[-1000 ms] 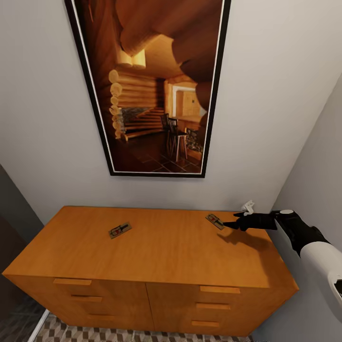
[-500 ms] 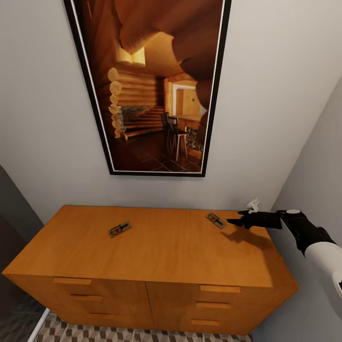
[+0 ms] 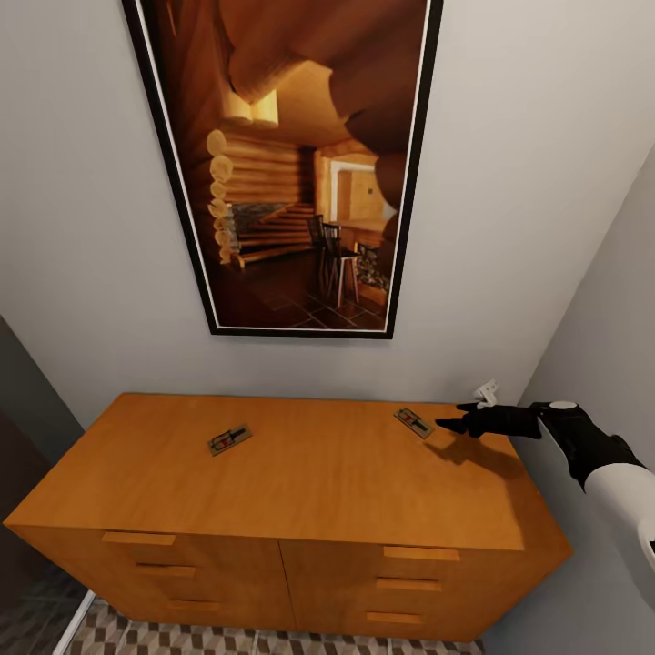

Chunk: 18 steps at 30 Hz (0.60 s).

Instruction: Take the four mousetraps from the cabinet in the bathroom and place them on the bathroom floor. Make sure all four end up on the same floor surface, and ensure that at least two of them are either under or directly next to the same bathroom sink.

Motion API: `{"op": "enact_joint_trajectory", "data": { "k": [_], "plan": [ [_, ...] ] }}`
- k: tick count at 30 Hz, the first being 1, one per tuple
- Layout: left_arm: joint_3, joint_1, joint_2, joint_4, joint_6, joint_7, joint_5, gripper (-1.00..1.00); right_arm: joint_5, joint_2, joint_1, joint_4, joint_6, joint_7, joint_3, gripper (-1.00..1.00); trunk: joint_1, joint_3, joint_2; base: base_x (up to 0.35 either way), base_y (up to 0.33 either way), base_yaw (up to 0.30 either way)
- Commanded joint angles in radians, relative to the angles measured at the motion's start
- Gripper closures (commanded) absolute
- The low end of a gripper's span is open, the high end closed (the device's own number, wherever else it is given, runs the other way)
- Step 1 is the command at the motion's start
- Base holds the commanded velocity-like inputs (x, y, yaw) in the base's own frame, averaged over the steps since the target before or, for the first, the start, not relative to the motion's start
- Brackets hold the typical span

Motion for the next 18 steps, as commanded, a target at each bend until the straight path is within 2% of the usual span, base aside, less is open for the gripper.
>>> {"op": "enact_joint_trajectory", "data": {
  "k": [1,18],
  "plan": [
    [-0.009,-0.002,-0.001,0.004,-0.007,0.001,0.01,-1.0,0.0,-0.001,-0.001,-0.002,0.008,0.002,0.002,-1.0,0.001,-0.002,-0.002,0.0,0.0,0.0],
    [-0.009,0.001,0.001,0.004,-0.007,0.0,0.01,-1.0,0.0,0.009,-0.001,0.011,-0.004,-0.001,0.005,-1.0,0.001,-0.002,-0.002,0.044,0.042,0.0]
  ]
}}
